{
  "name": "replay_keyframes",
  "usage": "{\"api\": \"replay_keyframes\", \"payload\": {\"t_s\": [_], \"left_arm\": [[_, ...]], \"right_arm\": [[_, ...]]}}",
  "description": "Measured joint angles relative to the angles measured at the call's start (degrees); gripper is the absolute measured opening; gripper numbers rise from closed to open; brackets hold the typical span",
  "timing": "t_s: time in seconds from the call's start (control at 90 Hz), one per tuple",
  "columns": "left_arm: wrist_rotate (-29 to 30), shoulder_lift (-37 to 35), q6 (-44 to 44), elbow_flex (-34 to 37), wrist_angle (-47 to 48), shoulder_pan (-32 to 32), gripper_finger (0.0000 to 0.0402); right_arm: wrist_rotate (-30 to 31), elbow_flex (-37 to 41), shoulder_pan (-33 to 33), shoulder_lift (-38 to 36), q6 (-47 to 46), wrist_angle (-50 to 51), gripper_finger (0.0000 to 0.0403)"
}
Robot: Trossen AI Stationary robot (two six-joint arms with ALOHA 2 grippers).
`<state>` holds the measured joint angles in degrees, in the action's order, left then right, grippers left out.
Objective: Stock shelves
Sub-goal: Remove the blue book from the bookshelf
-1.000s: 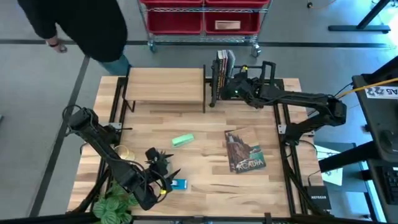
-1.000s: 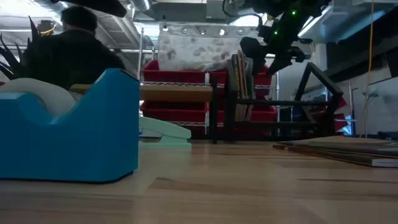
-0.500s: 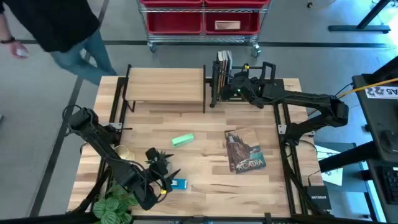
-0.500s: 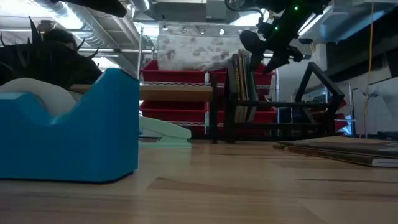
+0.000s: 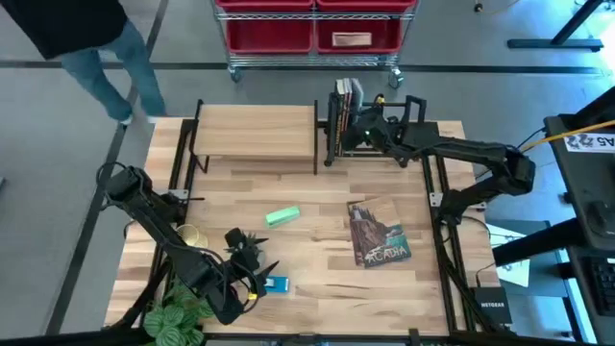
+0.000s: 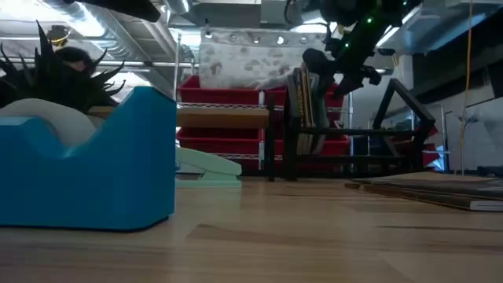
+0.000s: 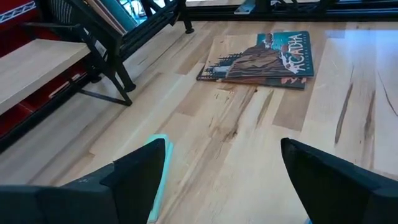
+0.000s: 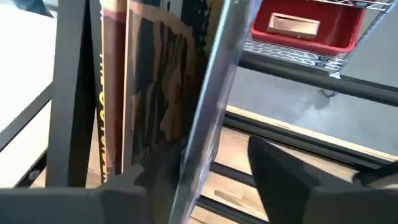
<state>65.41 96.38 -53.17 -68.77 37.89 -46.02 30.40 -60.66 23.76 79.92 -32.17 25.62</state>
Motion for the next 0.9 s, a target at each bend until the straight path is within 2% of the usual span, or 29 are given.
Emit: {"api": "replay_keyframes", "payload": {"t_s": [0.089,0.2,0.244,0.444,0.533,0.633,0.789,0.9], "left_arm": [[0.0,0.0,-0.02,0.0,0.0,0.0,0.0308],[0.0,0.0,-0.01,0.0,0.0,0.0,0.0308],[0.02,0.0,0.01,0.0,0.02,0.0,0.0308],[0.02,0.0,0.01,0.0,0.02,0.0,0.0308],[0.0,0.0,0.01,0.0,0.04,0.0,0.0308],[0.0,0.0,0.26,0.0,0.04,0.0,0.0308],[0.0,0.0,0.48,0.0,0.02,0.0,0.0308],[0.03,0.0,0.47,0.0,0.0,-0.04,0.0308]], "right_arm": [[0.56,0.0,-0.06,0.28,1.21,-0.37,0.0111],[0.93,0.0,-0.1,-0.27,2.91,-0.19,0.003],[0.48,0.0,-0.1,-0.87,4.08,0.35,0.0014],[0.94,-0.35,-0.88,-6.5,3.96,6.83,0.0006],[3.1,-3.32,-2.95,-9.51,3.7,14.63,0.0004],[2.78,-9.74,-6.6,-11.61,0.52,26.77,0.0003],[-7.94,-20.57,-12.88,-10.96,-9.72,48.74,0.0002],[-19.54,-22.69,-18.39,-9.07,-18.63,61.17,0.0002]]}}
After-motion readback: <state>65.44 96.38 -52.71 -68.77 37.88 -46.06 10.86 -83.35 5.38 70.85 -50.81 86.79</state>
